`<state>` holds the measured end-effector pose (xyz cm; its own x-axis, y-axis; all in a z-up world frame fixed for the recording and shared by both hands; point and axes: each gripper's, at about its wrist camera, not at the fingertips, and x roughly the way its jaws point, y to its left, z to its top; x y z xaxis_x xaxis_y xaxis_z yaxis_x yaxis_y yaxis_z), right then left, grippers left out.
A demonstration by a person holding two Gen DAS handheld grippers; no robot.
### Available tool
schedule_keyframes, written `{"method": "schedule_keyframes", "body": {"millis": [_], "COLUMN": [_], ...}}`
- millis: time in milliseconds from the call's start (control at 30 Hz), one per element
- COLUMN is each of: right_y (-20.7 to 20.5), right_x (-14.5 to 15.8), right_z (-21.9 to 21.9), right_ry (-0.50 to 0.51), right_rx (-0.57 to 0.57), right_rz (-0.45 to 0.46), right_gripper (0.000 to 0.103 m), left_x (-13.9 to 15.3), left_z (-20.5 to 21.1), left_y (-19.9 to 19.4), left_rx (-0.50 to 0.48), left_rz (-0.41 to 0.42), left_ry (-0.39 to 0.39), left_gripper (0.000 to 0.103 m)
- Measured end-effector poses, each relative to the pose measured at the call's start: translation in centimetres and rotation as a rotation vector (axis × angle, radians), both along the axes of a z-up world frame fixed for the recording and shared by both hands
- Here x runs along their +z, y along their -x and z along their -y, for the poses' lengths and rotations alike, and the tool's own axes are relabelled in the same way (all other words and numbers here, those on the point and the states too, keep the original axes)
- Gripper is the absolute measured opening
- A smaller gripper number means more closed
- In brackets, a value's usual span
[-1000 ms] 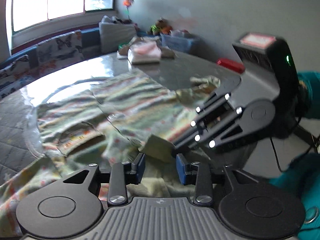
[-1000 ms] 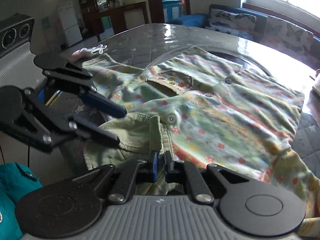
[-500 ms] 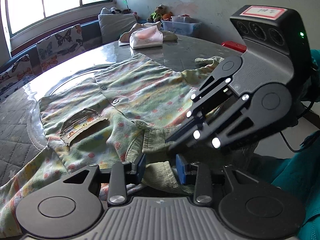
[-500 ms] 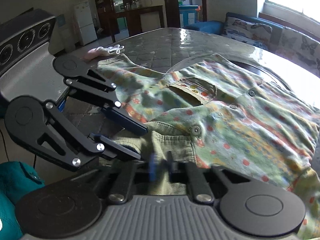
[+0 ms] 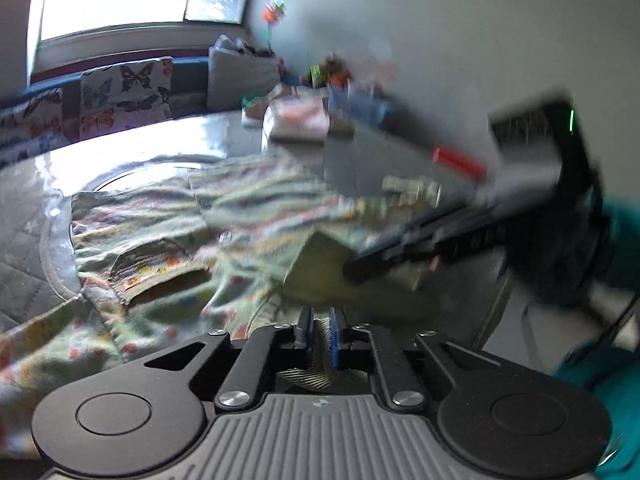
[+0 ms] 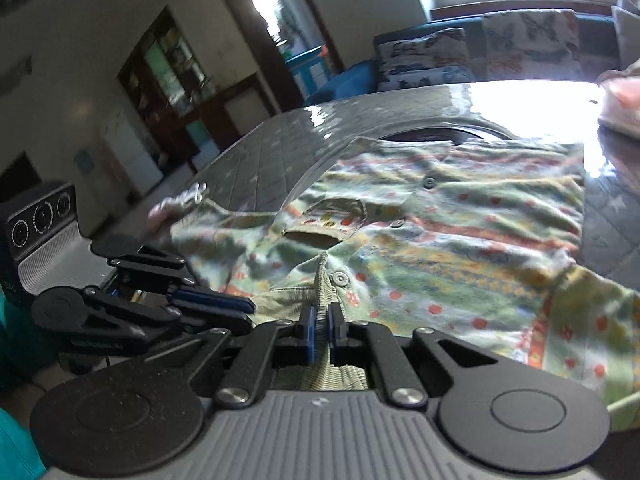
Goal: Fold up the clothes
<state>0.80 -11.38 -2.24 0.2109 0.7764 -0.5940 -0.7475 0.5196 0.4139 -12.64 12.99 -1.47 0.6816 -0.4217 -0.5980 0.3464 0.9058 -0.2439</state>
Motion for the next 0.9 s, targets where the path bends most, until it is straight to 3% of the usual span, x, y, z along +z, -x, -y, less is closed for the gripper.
{"method": "schedule_keyframes", "body": {"millis": [133, 200, 500, 900], "right_y": [-0.4, -0.4, -0.3, 0.1], "right_x": [-0.1, -0.1, 0.0, 0.3], "right_z": [0.6, 0.7, 0.5, 0.2], "right_ry": [-0.028, -0.036, -0.042, -0.024], "right_rx": [-0.037, -0.046, -0.039, -0.020], "right_rz": [-0.014, -0.017, -0.012, 0.017], "right_gripper": [0.006, 0.005, 0.005, 0.006], "left_x": [0.4, 0.0, -2.9, -1.4], "left_z": [-1.2, -1.2, -0.4, 0.1], "left_y": [-0.1, -0.3, -1.2, -2.3], "left_rx": [0.033, 0.033, -0.025, -0.085], "left_rz": [0.007, 0.003, -0.102, -0.060], "left_ry": [0.142, 0.174, 0.122, 0.061], "left_gripper": [0.009, 0.009, 0.009, 0.013]}}
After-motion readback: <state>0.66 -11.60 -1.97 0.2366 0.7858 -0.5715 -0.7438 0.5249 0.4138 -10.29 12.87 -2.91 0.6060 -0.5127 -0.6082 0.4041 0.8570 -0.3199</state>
